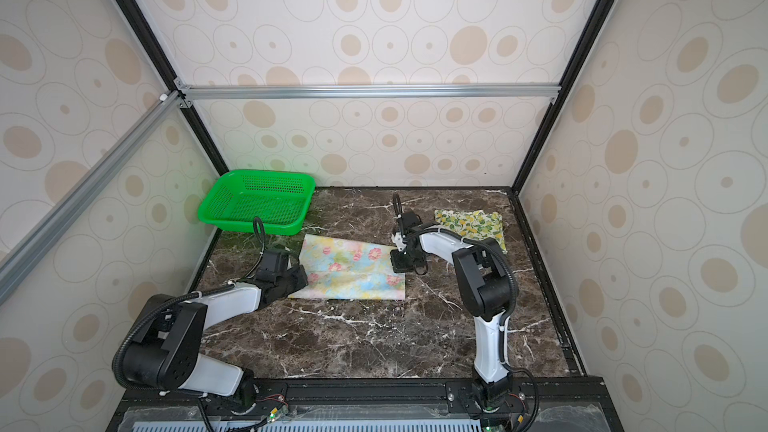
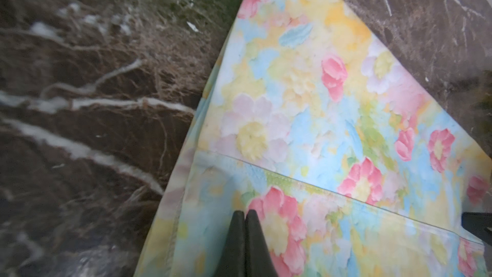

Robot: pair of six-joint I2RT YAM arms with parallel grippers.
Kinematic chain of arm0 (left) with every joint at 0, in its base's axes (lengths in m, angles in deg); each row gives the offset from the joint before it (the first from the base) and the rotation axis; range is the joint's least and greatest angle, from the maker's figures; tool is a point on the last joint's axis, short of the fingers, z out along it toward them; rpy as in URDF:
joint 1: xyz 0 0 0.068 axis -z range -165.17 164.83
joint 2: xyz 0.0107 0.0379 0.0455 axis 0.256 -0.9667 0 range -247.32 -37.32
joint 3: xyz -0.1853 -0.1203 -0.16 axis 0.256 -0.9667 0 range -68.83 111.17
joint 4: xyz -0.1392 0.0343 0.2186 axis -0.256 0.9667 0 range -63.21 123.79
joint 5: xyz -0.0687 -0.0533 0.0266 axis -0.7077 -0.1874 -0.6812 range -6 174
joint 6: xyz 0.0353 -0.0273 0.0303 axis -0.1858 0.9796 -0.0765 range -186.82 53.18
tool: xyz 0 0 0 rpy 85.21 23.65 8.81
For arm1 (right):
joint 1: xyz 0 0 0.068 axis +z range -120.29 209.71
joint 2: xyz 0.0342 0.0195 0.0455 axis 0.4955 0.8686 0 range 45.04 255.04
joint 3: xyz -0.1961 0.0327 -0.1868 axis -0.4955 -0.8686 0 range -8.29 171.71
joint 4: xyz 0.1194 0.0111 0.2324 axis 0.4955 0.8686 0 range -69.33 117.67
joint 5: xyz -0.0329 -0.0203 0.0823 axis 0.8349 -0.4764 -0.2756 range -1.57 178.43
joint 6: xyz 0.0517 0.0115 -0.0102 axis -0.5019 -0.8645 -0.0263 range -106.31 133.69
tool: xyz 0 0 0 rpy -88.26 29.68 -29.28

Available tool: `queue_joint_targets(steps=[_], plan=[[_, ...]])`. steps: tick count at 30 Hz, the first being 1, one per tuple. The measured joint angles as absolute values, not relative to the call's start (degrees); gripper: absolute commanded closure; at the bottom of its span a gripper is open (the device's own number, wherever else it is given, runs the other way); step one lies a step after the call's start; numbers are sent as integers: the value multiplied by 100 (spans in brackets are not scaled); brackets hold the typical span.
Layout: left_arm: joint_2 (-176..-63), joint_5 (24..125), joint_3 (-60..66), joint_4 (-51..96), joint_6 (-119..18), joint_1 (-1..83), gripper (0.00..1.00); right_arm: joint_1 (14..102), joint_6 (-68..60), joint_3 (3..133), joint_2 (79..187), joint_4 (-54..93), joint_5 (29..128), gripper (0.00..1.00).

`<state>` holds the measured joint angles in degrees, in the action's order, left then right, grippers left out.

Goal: Fold and stack the skirts

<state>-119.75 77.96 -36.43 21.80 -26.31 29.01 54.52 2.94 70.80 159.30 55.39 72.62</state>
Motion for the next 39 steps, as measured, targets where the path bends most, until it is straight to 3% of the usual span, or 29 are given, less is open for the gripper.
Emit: queue_joint_targets(steps=[13, 28, 39], plan=[[-11645, 7877, -3356, 2449, -2660, 2914, 100, 5844, -97, 6184, 14708, 5635, 6562, 100], [-12506, 7800, -3485, 2007, -2660, 2964, 100, 5957, -534, 5185, 14680, 5254, 6335, 100], [-11982, 7877, -3992, 1974, -2631, 3012, 100, 5785, -309, 5259, 14538, 5663, 6471, 100]])
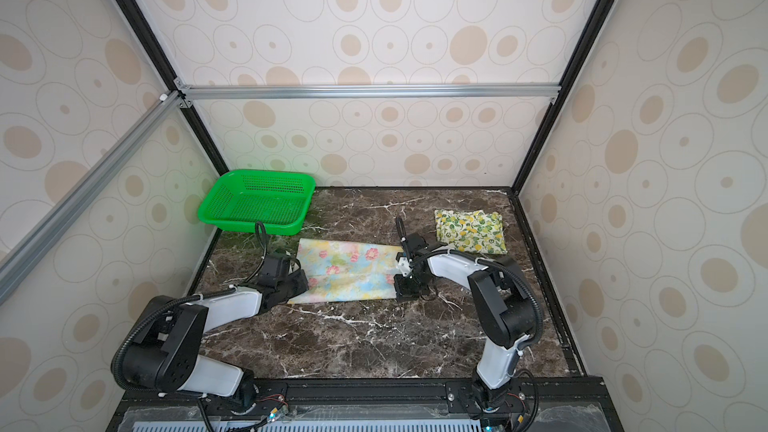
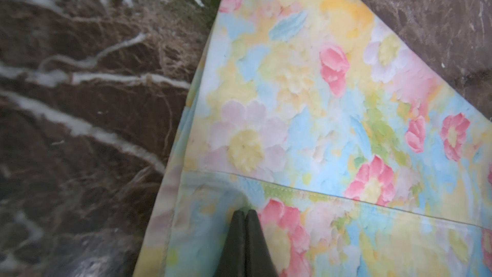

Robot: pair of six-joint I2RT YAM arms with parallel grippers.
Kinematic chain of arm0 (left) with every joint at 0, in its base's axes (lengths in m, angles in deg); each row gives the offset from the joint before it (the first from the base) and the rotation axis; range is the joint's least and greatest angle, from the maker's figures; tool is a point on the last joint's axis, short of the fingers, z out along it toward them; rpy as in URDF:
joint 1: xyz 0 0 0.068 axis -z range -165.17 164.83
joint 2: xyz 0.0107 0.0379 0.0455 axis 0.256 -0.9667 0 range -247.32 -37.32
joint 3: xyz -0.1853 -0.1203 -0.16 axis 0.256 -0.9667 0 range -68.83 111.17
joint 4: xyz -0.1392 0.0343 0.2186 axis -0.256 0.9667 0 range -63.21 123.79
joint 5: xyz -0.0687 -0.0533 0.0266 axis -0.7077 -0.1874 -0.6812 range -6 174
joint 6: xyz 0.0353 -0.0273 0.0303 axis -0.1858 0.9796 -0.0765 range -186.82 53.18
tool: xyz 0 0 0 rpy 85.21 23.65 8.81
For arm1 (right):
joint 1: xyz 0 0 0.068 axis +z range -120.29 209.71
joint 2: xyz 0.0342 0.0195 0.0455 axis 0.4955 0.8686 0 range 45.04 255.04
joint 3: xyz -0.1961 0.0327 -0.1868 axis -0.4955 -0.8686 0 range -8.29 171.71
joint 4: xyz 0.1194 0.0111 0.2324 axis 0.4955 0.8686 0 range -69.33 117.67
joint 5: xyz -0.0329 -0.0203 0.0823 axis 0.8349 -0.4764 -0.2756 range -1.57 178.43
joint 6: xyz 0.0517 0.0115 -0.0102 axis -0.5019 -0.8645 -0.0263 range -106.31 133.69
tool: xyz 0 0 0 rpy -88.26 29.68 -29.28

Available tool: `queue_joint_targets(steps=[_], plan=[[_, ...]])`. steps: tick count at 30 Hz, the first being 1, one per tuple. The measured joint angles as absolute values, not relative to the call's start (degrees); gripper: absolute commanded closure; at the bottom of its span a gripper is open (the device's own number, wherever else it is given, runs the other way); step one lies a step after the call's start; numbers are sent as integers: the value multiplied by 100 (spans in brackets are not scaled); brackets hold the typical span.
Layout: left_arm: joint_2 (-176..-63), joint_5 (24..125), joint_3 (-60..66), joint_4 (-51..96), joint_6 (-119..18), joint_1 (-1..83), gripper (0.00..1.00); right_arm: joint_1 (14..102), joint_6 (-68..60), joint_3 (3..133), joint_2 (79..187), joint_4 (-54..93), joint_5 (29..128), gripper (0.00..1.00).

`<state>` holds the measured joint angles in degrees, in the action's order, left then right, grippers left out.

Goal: Fold and stack the skirts

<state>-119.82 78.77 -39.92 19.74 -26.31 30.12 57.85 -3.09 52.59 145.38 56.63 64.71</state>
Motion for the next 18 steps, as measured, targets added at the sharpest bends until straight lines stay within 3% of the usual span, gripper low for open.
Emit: queue_joint_targets(steps=[9, 18], plan=[[-11269, 7918, -4121, 2429, -2607, 3036, 100, 5782, -241, 5869, 14260, 5897, 6213, 100], [-11221, 7890, -4220, 2453, -2544, 3060, 100, 5772, -315, 5862, 14831, 5532, 6110, 100]])
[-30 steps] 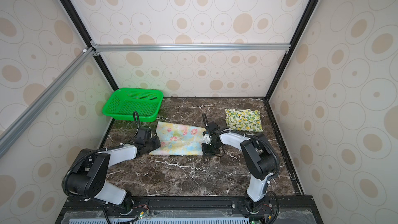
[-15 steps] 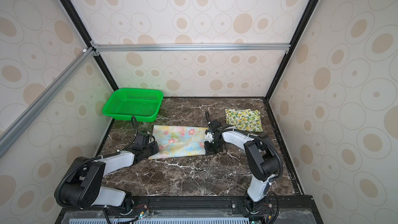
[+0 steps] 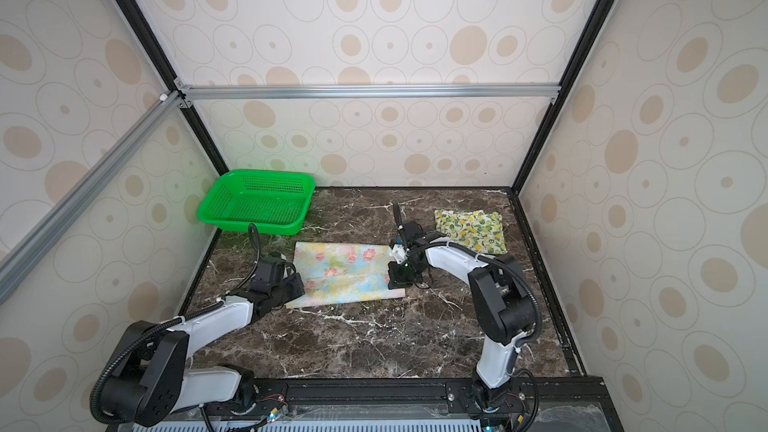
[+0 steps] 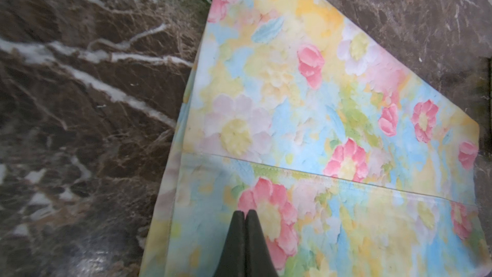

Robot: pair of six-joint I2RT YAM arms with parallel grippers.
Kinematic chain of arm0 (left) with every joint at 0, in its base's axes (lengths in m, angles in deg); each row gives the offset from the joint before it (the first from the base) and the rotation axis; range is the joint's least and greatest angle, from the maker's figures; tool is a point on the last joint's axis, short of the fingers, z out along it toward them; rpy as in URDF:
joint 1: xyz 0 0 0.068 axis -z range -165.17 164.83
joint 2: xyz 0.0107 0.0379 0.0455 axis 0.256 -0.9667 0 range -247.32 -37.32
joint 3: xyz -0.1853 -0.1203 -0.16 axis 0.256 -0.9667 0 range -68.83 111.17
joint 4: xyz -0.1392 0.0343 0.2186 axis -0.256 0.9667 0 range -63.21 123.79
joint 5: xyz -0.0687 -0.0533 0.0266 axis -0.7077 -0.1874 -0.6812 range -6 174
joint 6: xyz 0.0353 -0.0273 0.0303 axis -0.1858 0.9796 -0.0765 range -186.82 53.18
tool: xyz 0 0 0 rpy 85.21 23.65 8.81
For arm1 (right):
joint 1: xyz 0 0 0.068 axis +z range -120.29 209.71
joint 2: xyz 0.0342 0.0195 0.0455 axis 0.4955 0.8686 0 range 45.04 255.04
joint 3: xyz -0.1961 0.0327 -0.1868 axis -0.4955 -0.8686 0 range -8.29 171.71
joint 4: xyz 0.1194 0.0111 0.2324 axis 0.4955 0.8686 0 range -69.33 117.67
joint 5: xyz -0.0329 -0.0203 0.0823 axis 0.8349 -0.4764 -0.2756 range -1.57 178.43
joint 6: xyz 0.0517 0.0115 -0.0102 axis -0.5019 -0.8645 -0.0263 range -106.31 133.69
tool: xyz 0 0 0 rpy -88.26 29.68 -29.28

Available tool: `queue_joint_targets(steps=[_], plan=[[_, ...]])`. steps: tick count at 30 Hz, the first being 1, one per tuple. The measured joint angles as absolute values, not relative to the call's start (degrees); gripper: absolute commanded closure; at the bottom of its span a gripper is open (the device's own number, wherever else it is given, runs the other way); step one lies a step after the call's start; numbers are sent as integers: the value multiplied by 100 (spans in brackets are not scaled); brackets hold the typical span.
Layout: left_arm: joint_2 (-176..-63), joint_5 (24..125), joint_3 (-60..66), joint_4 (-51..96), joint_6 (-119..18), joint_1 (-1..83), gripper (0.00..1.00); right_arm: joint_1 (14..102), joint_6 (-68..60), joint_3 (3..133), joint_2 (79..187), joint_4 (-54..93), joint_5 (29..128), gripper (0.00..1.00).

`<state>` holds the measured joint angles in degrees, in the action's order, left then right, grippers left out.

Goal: Fold and stack the skirts

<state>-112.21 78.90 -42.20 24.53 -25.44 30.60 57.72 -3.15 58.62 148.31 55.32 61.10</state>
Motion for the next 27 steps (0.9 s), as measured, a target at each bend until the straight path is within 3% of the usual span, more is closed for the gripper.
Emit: queue_joint_targets(steps=[21, 25, 27], plan=[[-11534, 8301, -4021, 2877, -2533, 3108, 100, 5431, -283, 5108, 14818, 5060, 5913, 100], [-11278, 8414, -3881, 3277, -2649, 3211, 100, 5387, -296, 5246, 14717, 5366, 6062, 69], [-11184, 8447, -3715, 3334, -2714, 3371, 100, 5328, -296, 5340, 14619, 5464, 6101, 60]])
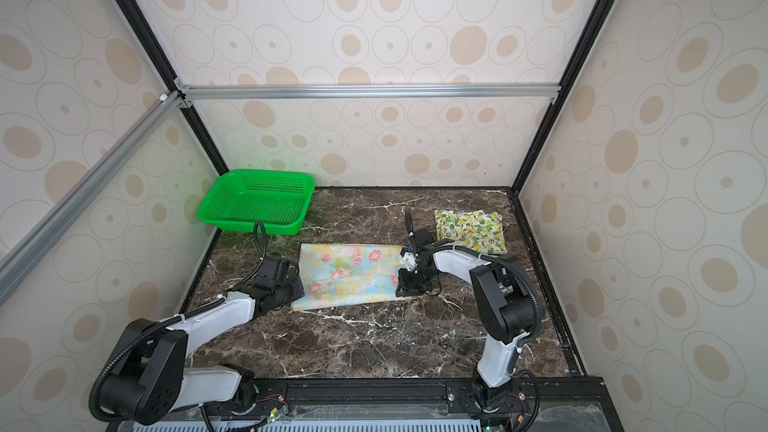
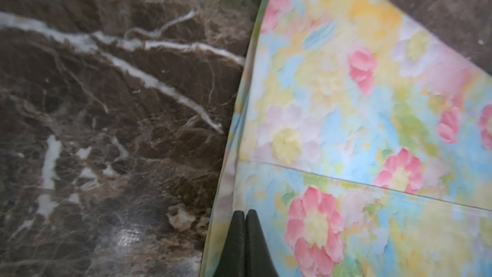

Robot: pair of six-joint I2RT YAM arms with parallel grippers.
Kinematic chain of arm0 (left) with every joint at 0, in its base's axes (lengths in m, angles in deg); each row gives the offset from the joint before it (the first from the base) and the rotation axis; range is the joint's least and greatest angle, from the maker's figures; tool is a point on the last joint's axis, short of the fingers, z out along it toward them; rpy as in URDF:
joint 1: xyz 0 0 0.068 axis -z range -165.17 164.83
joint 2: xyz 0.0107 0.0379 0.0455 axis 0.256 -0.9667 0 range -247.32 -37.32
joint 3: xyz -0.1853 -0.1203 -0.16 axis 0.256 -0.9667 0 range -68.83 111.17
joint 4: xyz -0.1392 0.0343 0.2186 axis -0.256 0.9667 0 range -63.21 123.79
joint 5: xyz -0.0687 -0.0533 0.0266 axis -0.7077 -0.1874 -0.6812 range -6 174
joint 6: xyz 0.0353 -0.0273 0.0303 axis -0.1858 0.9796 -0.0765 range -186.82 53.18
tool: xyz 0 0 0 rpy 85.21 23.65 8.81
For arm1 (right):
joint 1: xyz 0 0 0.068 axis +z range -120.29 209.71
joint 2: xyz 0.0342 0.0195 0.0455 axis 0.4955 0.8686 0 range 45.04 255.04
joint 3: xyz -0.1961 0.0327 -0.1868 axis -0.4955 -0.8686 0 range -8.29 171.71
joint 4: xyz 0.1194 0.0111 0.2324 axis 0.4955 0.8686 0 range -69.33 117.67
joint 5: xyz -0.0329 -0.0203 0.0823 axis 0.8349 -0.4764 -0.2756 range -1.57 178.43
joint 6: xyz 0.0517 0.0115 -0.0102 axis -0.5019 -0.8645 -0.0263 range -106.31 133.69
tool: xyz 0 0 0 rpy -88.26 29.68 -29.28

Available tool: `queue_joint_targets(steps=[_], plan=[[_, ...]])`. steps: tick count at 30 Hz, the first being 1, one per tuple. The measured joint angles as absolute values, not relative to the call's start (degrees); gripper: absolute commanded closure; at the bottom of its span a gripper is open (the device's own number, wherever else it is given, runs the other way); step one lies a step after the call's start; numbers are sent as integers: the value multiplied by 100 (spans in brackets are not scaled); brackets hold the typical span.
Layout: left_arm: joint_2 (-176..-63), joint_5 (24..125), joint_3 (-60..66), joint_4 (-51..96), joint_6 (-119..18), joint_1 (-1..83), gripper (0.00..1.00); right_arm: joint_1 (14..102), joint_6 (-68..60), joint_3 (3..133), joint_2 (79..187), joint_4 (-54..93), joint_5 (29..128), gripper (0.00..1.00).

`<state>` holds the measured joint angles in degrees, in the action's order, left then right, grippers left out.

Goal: Fold and stack the skirts

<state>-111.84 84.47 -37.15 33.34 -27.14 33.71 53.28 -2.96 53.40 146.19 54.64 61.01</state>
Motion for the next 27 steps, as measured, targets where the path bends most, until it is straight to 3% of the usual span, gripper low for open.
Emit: queue_joint_targets(steps=[6, 16, 27], plan=[[-11490, 8362, -2878, 3080, -2789, 3961, 100, 4851, -394, 5438, 14335, 5383, 5898, 51], [-13831, 7730, -1245, 2215, -2758, 5163, 100, 4049, -597, 5406, 14503, 4763, 5356, 48], [-14788, 7424, -775, 2160, -2732, 5331, 100, 4045, -711, 5430, 15185, 4291, 5048, 48]])
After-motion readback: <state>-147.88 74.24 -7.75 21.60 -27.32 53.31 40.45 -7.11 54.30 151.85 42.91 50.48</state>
